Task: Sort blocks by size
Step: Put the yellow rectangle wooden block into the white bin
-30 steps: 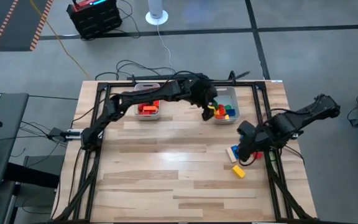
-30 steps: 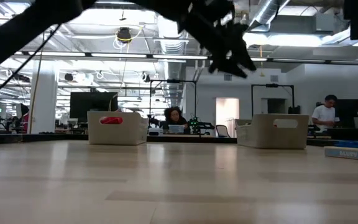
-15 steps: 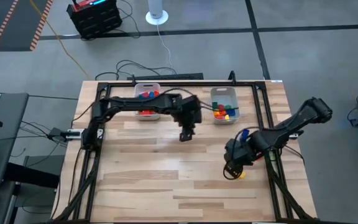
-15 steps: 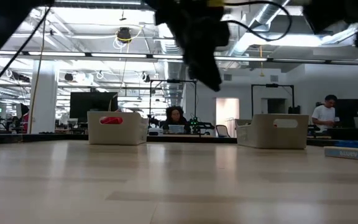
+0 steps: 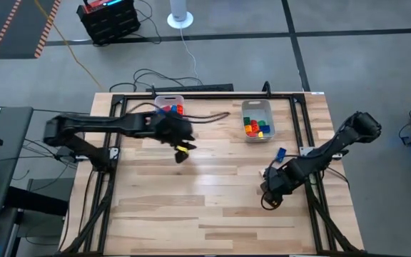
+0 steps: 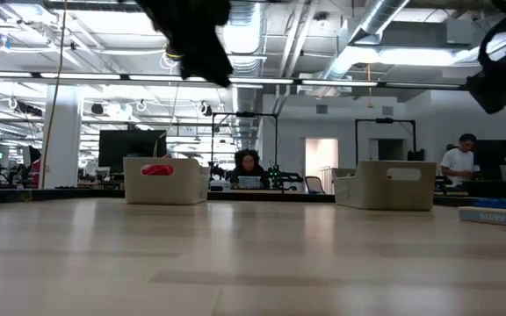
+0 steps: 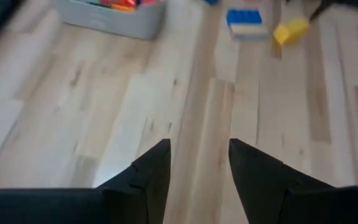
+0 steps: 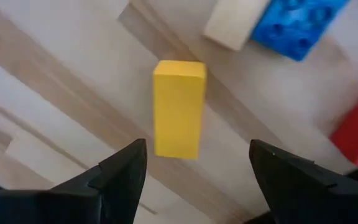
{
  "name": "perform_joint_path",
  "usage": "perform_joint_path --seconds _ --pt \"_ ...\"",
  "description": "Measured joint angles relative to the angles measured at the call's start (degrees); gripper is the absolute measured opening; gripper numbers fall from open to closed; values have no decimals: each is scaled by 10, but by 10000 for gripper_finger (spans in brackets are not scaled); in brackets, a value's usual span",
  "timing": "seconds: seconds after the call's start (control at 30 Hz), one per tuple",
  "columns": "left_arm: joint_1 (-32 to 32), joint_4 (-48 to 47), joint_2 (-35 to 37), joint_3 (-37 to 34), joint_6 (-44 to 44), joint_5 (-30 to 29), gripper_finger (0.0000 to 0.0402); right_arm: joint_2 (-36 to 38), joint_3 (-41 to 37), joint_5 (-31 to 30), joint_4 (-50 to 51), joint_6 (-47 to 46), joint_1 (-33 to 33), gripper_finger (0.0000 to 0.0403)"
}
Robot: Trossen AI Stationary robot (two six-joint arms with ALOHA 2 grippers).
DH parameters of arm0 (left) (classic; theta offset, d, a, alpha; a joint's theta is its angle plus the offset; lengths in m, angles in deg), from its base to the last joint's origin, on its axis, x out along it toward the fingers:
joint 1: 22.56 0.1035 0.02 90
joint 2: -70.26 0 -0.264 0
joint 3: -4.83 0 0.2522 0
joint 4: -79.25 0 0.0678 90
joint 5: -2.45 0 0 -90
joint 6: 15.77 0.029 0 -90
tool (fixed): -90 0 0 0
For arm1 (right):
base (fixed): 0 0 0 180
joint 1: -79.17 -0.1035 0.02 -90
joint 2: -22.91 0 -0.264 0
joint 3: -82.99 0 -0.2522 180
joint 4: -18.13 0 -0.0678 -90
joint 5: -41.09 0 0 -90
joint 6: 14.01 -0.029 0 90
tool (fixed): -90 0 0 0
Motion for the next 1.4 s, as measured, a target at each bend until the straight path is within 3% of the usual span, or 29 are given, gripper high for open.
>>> perform_joint_path --seconds 0.23,0.47,0.73,1.0,1.27,1.4 --pt "-13 -6 118 -44 -82 -59 155 -12 -14 3 -37 -8 3 319" --pt "-13 -53 157 -44 -113 -61 155 -78 -14 20 -73 -20 -20 318" --pt "-13 -103 155 -44 -131 -61 155 -113 -14 19 -94 -38 -44 290" --pt "-13 -83 154 -44 -95 -56 155 -114 -13 16 -100 3 -33 158" --pt "-23 -35 125 -44 17 -8 155 -60 16 -21 -92 87 13 154" --pt "-36 22 81 -44 -3 -5 163 -24 54 -54 -91 169 50 154"
